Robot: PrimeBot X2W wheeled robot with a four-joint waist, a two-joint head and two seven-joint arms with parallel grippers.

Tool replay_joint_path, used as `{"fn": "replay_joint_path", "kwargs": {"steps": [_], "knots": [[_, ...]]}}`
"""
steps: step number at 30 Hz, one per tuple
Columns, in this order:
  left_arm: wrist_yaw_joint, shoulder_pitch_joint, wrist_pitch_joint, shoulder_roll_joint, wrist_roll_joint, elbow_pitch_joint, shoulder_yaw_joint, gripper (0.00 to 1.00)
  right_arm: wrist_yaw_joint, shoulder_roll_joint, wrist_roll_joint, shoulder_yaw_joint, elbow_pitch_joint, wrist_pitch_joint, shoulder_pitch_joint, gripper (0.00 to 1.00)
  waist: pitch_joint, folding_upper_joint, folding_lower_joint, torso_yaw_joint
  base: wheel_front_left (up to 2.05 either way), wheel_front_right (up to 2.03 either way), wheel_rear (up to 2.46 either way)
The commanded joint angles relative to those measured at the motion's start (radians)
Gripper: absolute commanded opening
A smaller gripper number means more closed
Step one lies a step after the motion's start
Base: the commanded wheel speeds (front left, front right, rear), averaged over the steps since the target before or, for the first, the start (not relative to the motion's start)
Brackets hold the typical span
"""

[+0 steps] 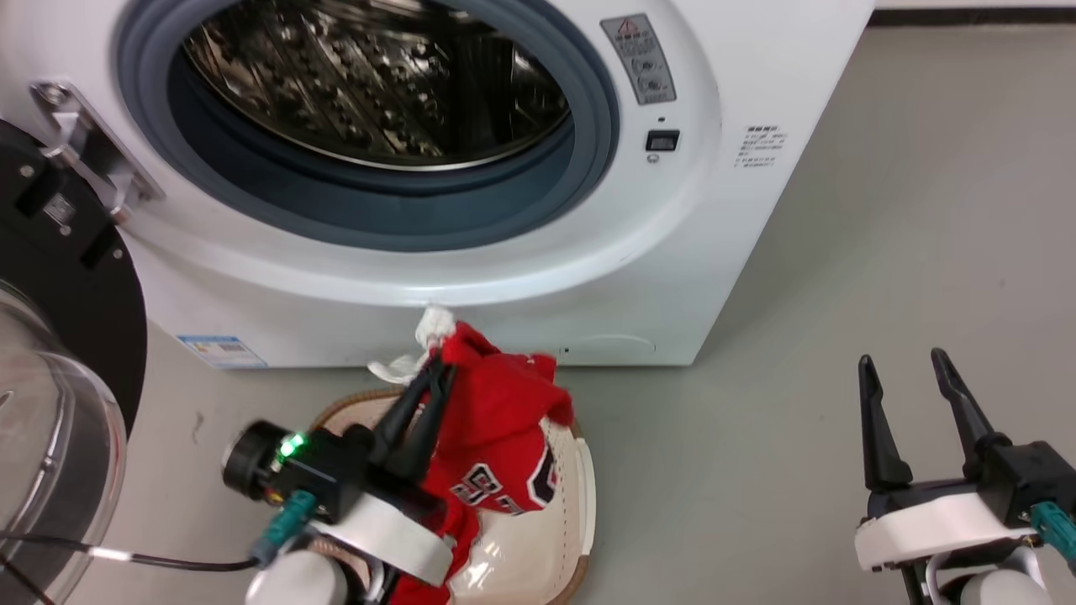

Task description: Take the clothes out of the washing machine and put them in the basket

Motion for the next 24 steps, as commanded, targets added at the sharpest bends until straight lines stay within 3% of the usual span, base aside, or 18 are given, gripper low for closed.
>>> {"fn": "replay_joint_path", "kwargs": {"steps": [1, 8, 9, 24], "knots": [[-0.005, 0.005, -0.003, -0.006, 0.007, 0.016, -0.006, 0.00, -0.001, 0.000, -0.008, -0.001, -0.004, -0.002, -0.018, 1.00, 0.027, -0.0001, 0.0000, -0.003, 0.00, 0.00, 0.00], [-0.019, -0.035, -0.003, -0.006, 0.049, 0.196, -0.077, 0.00, -0.001, 0.000, -0.014, 0.002, -0.019, -0.002, -0.057, 1.00, 0.130, -0.0001, 0.0000, -0.029, 0.00, 0.00, 0.00], [-0.021, -0.072, -0.003, -0.021, 0.045, 0.291, -0.100, 0.00, -0.001, 0.000, -0.012, -0.004, -0.029, -0.002, -0.076, 1.00, 0.184, -0.0001, 0.0000, -0.042, 0.00, 0.00, 0.00], [-0.023, -0.371, -0.003, -0.018, 0.011, 0.736, -0.272, 0.00, -0.001, 0.000, 0.001, 0.007, -0.071, -0.002, -0.152, 1.00, 0.446, -0.0001, 0.0000, -0.129, 0.00, 0.00, 0.00]]}}
